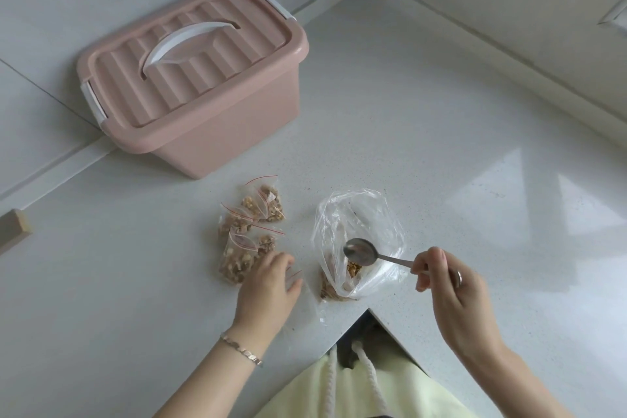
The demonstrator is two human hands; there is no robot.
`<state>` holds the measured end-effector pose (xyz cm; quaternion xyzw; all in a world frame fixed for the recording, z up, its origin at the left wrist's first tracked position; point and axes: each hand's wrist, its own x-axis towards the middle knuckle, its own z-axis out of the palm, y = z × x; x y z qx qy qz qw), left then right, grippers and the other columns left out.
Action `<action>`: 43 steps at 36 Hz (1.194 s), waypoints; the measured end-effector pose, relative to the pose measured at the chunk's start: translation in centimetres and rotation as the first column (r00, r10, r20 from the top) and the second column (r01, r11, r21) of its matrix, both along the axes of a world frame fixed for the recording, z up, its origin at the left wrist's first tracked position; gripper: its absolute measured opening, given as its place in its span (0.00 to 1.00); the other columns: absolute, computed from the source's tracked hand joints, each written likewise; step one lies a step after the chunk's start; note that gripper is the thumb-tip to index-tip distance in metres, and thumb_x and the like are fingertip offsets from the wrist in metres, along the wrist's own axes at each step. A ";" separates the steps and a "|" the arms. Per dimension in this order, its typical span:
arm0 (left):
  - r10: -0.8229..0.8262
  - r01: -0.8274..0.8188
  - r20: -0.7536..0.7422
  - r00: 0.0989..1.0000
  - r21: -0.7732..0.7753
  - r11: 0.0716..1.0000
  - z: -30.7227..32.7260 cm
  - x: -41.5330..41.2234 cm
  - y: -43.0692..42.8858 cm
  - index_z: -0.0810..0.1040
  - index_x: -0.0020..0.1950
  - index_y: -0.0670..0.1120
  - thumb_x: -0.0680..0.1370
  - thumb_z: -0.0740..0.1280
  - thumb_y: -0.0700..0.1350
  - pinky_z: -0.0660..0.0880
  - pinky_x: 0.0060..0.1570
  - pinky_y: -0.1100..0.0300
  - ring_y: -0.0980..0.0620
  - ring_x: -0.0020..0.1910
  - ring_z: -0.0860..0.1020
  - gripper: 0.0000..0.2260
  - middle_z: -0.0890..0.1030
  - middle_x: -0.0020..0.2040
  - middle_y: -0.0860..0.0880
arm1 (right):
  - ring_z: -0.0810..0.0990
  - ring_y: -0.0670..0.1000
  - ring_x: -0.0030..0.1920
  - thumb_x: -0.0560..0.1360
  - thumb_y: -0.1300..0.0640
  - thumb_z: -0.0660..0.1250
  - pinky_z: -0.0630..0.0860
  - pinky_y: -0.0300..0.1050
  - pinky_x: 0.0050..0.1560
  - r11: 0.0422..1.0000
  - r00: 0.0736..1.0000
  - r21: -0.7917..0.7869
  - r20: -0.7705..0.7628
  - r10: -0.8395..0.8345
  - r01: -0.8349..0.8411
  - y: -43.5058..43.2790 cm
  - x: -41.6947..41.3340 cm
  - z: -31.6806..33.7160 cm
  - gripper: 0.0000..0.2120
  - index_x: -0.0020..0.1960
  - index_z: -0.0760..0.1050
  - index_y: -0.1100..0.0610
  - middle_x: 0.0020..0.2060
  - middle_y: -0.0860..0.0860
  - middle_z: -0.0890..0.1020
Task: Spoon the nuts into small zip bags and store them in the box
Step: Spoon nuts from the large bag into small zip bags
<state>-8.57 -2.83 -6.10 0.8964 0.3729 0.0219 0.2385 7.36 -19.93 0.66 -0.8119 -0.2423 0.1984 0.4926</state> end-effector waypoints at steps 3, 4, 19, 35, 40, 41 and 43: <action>-0.065 0.064 -0.253 0.965 -0.013 0.998 -0.8 -0.1 -0.5 0.70 0.62 0.48 0.76 0.65 0.50 0.65 0.57 0.63 0.52 0.60 0.71 0.16 0.73 0.59 0.52 | 0.74 0.45 0.35 0.70 0.26 0.45 0.68 0.34 0.35 1.000 0.999 -0.017 0.031 0.007 -0.007 -0.1 0.2 -0.1 0.27 0.36 0.72 0.44 0.31 0.44 0.76; -0.070 0.073 -0.300 0.952 -0.001 0.997 -1.0 -0.1 -0.5 0.68 0.63 0.49 0.76 0.65 0.51 0.64 0.58 0.62 0.52 0.61 0.70 0.17 0.73 0.60 0.52 | 0.75 0.46 0.35 0.70 0.26 0.45 0.69 0.36 0.35 1.000 0.999 -0.021 0.039 0.009 -0.008 -0.2 0.2 -0.2 0.27 0.36 0.72 0.44 0.32 0.44 0.76; 0.149 -0.169 -0.153 0.977 -0.127 0.977 -0.6 -0.6 0.5 0.77 0.48 0.48 0.74 0.68 0.44 0.68 0.40 0.61 0.52 0.44 0.76 0.04 0.77 0.40 0.54 | 0.74 0.46 0.36 0.73 0.31 0.47 0.68 0.31 0.35 1.000 0.997 0.017 0.072 0.011 -0.012 -0.5 0.4 0.2 0.25 0.31 0.70 0.47 0.34 0.46 0.76; 0.364 -0.120 0.574 0.734 -0.417 0.901 10.1 4.4 -1.1 0.79 0.38 0.51 0.69 0.73 0.37 0.73 0.38 0.71 0.59 0.35 0.80 0.09 0.82 0.35 0.53 | 0.68 0.42 0.22 0.72 0.42 0.55 0.66 0.34 0.29 0.967 0.967 -0.001 -0.032 0.254 -0.254 4.6 -0.2 4.5 0.20 0.41 0.80 0.53 0.21 0.43 0.74; 0.225 -0.006 0.643 0.732 -0.325 0.946 9.7 5.7 -3.1 0.80 0.41 0.51 0.70 0.71 0.39 0.77 0.43 0.65 0.56 0.39 0.81 0.06 0.80 0.39 0.54 | 0.66 0.42 0.20 0.73 0.47 0.65 0.63 0.30 0.26 0.979 0.964 -0.016 -0.181 0.197 -0.203 5.2 -0.7 5.0 0.07 0.39 0.79 0.48 0.18 0.45 0.71; 0.230 -0.003 0.644 0.729 -0.333 0.943 9.7 5.8 -3.5 0.80 0.42 0.52 0.70 0.70 0.39 0.78 0.43 0.64 0.56 0.40 0.81 0.07 0.80 0.40 0.54 | 0.67 0.42 0.20 0.73 0.48 0.65 0.63 0.30 0.26 0.983 0.962 -0.016 -0.206 0.178 -0.185 5.1 -0.8 4.9 0.07 0.38 0.79 0.47 0.18 0.45 0.71; 0.249 0.003 0.639 0.728 -0.367 0.930 9.5 6.0 -4.0 0.79 0.44 0.52 0.70 0.69 0.40 0.78 0.45 0.64 0.57 0.41 0.82 0.08 0.80 0.43 0.55 | 0.69 0.40 0.22 0.73 0.48 0.66 0.65 0.29 0.28 0.988 0.961 -0.012 -0.233 0.147 -0.154 5.0 -0.8 4.8 0.08 0.36 0.79 0.47 0.20 0.44 0.74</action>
